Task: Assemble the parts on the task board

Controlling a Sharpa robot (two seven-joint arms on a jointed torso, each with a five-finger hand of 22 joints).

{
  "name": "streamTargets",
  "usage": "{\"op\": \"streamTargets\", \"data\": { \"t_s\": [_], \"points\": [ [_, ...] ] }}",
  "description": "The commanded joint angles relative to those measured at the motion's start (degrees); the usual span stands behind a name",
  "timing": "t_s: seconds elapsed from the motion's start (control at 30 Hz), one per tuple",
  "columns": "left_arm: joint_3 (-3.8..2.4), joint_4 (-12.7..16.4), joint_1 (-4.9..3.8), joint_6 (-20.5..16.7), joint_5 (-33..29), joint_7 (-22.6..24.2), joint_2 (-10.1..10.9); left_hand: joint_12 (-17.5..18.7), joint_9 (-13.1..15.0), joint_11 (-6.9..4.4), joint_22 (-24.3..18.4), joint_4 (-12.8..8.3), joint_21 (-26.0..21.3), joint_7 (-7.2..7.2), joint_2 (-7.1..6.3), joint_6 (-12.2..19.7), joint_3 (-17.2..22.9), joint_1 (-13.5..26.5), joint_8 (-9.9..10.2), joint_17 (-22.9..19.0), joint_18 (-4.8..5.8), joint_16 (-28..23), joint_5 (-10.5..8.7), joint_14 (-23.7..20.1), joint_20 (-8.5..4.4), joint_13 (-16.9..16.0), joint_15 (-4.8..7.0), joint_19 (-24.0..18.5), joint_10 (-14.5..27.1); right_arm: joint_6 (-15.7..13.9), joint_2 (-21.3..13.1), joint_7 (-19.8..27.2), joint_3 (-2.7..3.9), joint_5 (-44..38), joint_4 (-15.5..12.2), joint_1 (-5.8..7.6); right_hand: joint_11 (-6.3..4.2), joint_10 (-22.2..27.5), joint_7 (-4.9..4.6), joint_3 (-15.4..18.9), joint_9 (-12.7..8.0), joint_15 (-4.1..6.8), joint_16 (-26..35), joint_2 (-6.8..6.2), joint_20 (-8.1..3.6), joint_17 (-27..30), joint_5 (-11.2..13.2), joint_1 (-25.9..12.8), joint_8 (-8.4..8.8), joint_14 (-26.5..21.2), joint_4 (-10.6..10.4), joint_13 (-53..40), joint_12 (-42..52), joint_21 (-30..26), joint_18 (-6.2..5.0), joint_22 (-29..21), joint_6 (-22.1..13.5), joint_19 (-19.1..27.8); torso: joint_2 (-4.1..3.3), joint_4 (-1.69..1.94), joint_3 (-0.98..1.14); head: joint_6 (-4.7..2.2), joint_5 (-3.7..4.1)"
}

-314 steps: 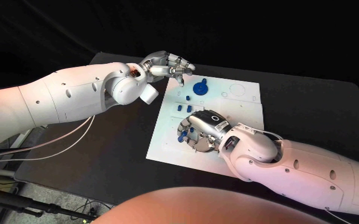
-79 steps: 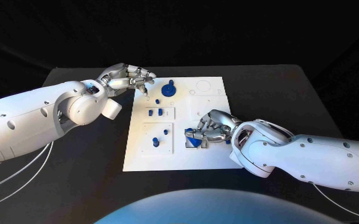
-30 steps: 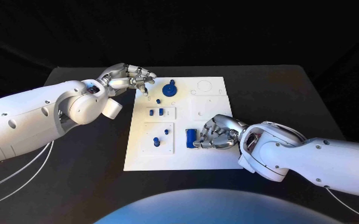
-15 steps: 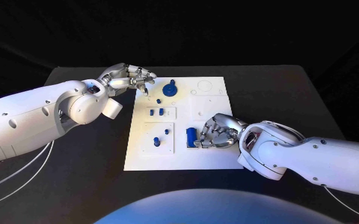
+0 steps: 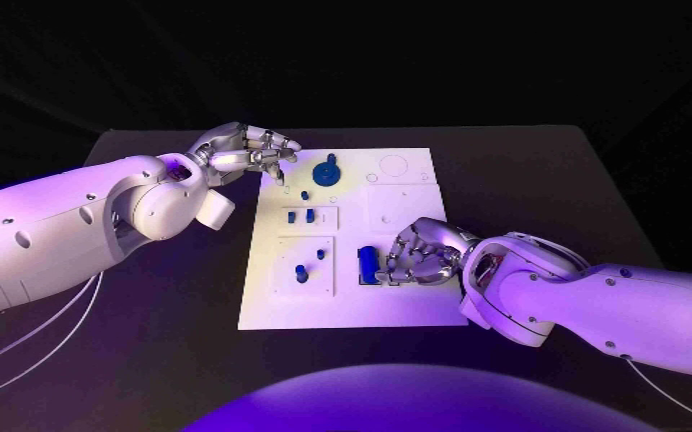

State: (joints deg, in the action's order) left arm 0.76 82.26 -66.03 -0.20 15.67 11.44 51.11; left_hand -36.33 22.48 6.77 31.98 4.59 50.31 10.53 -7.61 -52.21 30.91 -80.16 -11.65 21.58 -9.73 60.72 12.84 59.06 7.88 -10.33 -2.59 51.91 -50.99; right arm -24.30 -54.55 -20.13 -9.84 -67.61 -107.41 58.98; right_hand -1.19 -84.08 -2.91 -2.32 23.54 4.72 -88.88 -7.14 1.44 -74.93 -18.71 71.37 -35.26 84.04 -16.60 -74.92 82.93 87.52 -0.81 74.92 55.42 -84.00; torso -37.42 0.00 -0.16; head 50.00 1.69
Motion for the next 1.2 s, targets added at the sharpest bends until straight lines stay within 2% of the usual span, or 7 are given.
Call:
{"op": "streamTargets", "data": {
  "t_s": [0.03,0.4,0.8,0.93,1.03,1.07,1.2],
  "points": [
    [-0.02,0.1,-0.01,0.9,-0.1,0.2,-0.1,0.1,0.1,0.03,-0.1,0.4,-0.3,0.11,-0.06,0.4,0.0,0.7,0.2,0.1,-0.79,-0.2,0.33,0.1,0.36,0.1,-0.12,-0.1,0.6,-0.2,-0.2,0.8,0.01,0.1,-0.2,-0.01,-0.26,-1.5,0.2,0.3,0.0,0.32,0.1,-0.96,-0.41,-12.5,-0.1,-0.1,-0.37,5.4,0.1,-8.3,0.0,-0.1,0.27,14.3,0.2,-5.4,-0.01,-0.01,-0.04,0.0,-0.01],
    [-0.02,0.1,-0.01,0.9,-0.1,0.2,0.0,0.1,0.2,0.06,-0.1,0.6,-0.4,0.12,0.14,0.4,0.0,0.9,0.2,0.1,-0.79,-0.2,0.35,0.2,0.4,0.1,-0.16,-0.1,0.6,0.0,-1.0,1.3,0.0,0.1,-0.9,-0.02,-0.14,-1.5,0.06,1.0,0.0,0.23,0.1,-2.31,-0.35,-12.6,-0.1,-0.5,-0.32,5.4,-0.1,-8.3,-0.1,-0.1,0.27,14.3,0.1,-5.4,-0.06,0.06,-0.03,0.0,-0.03],
    [-0.02,0.1,-0.01,0.8,-0.1,0.3,0.0,0.1,0.2,0.05,-0.2,0.6,-0.4,0.1,0.16,0.4,0.1,0.9,0.2,0.2,-0.79,-0.2,0.36,0.2,0.4,0.1,-0.16,-0.1,0.6,-0.9,-1.5,0.4,0.0,-0.9,-0.6,-0.02,-0.16,-1.5,0.11,0.4,-0.1,0.22,0.1,-1.44,-0.32,-12.6,-0.3,0.0,-0.26,5.4,0.0,-8.3,-0.1,0.0,0.29,14.4,0.1,-5.4,-0.02,0.03,0.01,0.0,-0.05],
    [-0.02,0.2,-0.01,0.7,-0.1,0.4,0.1,0.1,0.2,0.05,-0.2,0.6,-0.4,0.1,0.16,0.4,0.1,0.9,0.2,0.2,-0.79,-0.2,0.36,0.2,0.4,0.1,-0.16,-0.1,0.6,-2.3,-2.5,0.3,0.0,-1.3,-0.8,-0.01,-0.19,-1.4,0.14,0.0,-0.1,0.23,0.1,-1.18,-0.32,-12.5,-0.3,0.4,-0.21,5.4,0.1,-8.3,-0.2,-0.2,0.25,14.3,0.0,-5.4,0.0,-0.02,0.0,0.0,-0.02],
    [-0.02,0.2,-0.01,0.6,-0.1,0.5,0.1,0.1,0.2,0.05,-0.2,0.6,-0.4,0.1,0.16,0.4,0.1,0.9,0.2,0.2,-0.79,-0.2,0.36,0.2,0.4,0.1,-0.16,-0.1,0.6,-3.8,-4.2,0.3,0.01,-1.2,-1.5,0.44,0.38,-1.2,-0.65,-0.7,-0.8,-0.13,0.3,-1.24,-0.14,-12.2,-0.2,1.1,1.4,5.3,0.0,-8.0,-0.5,-0.6,0.17,14.2,-1.8,-5.3,0.0,0.0,0.02,0.0,-0.11],
    [-0.02,0.2,-0.01,0.5,-0.1,0.5,0.1,0.1,0.2,0.05,-0.2,0.6,-0.4,0.1,0.16,0.4,0.1,0.9,0.2,0.2,-0.79,-0.2,0.36,0.2,0.4,0.1,-0.16,-0.1,0.6,-4.2,-4.7,0.4,0.01,-1.0,-1.6,0.75,0.88,-1.0,-1.25,-0.8,-1.2,-0.52,0.3,-1.39,0.12,-12.0,-0.2,1.2,2.5,5.3,0.0,-7.8,-0.8,-1.0,0.1,14.1,-2.9,-5.2,0.01,-0.02,0.04,0.0,-0.02],
    [-0.02,0.2,-0.01,0.4,-0.1,0.7,0.2,0.1,0.2,0.05,-0.2,0.6,-0.4,0.1,0.16,0.4,0.1,0.9,0.2,0.2,-0.79,-0.2,0.36,0.2,0.4,0.1,-0.16,-0.1,0.6,-5.5,-7.6,0.5,0.0,-0.6,-2.5,2.4,1.7,-0.8,-2.18,-1.3,-1.9,-1.25,0.5,-1.62,0.72,-11.8,-0.2,1.9,4.46,5.2,0.1,-7.7,-1.0,-1.4,0.02,14.0,-4.3,-5.1,0.0,-0.04,0.03,0.0,0.46]
  ]
}}
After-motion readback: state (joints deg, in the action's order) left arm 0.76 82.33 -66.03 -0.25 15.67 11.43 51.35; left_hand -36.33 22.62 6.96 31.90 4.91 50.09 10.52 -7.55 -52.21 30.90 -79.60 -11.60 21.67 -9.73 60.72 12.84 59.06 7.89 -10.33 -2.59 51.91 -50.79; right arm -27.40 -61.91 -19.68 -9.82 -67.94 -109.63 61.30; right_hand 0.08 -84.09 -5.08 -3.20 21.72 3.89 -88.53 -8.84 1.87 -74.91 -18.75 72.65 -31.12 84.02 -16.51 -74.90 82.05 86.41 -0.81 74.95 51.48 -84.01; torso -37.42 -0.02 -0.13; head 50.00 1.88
